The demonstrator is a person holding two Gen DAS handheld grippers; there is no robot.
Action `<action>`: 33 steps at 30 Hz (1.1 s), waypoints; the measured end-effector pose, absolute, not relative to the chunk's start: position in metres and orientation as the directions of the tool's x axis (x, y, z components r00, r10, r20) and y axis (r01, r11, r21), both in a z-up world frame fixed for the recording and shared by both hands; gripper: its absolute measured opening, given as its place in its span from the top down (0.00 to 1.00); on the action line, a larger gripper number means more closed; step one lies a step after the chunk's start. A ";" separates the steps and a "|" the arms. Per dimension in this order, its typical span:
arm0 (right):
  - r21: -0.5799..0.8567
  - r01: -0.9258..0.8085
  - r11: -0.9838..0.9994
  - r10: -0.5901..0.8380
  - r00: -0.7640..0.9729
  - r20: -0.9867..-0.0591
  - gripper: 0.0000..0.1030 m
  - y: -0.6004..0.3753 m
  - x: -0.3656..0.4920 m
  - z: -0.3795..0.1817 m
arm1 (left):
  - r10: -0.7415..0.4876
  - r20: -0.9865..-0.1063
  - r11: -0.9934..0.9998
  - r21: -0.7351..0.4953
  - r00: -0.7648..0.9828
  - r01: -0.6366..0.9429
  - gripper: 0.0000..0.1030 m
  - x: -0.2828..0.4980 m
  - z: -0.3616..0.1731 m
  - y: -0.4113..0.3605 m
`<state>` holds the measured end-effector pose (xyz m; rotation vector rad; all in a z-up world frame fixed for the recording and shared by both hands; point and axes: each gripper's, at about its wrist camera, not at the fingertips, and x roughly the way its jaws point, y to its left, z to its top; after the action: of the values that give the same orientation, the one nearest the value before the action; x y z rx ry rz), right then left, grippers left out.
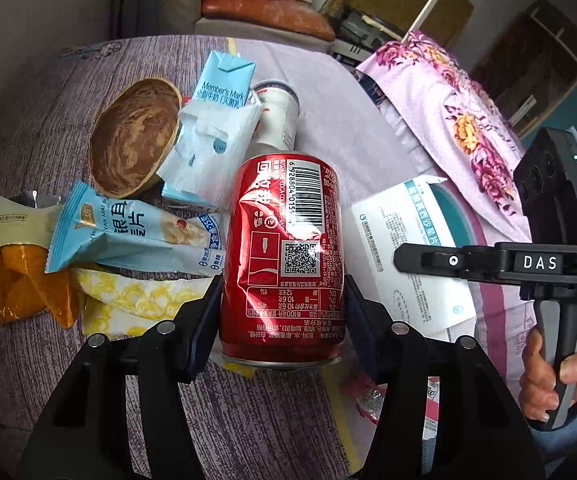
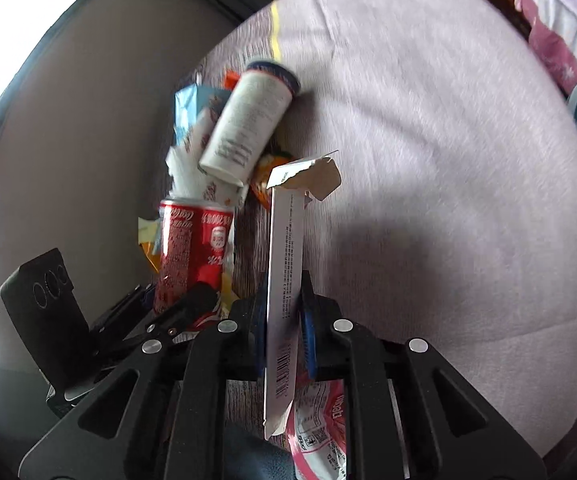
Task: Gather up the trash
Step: 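Carry the can and box over the wastebasket and open both tools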
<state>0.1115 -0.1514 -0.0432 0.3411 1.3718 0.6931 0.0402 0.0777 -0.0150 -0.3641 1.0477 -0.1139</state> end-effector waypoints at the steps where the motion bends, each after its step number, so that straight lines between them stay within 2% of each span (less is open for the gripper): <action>1: 0.601 -0.253 0.758 0.632 0.058 -0.773 0.87 -0.154 0.112 -0.039 | -0.265 -0.820 0.934 -0.348 0.508 -0.075 0.43 0.039 -0.010 0.076; 11: 0.579 -0.251 0.776 0.629 0.240 -0.739 0.87 -0.198 0.121 0.014 | -0.265 -0.791 0.945 -0.326 0.551 -0.013 0.43 0.053 0.030 0.051; 17: 0.558 -0.211 0.803 0.596 0.334 -0.730 0.87 -0.236 0.130 0.032 | -0.286 -0.804 0.950 -0.308 0.522 0.047 0.43 0.074 0.030 0.013; 33: 0.488 0.049 0.872 0.395 0.519 -0.758 0.86 -0.404 0.138 0.012 | -0.350 -0.856 0.926 -0.254 0.381 0.280 0.43 0.146 0.016 -0.151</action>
<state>0.1382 -0.4043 0.0121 0.4892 1.0136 0.2180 0.1459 -0.1510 0.0160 -0.0706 1.1095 -0.4024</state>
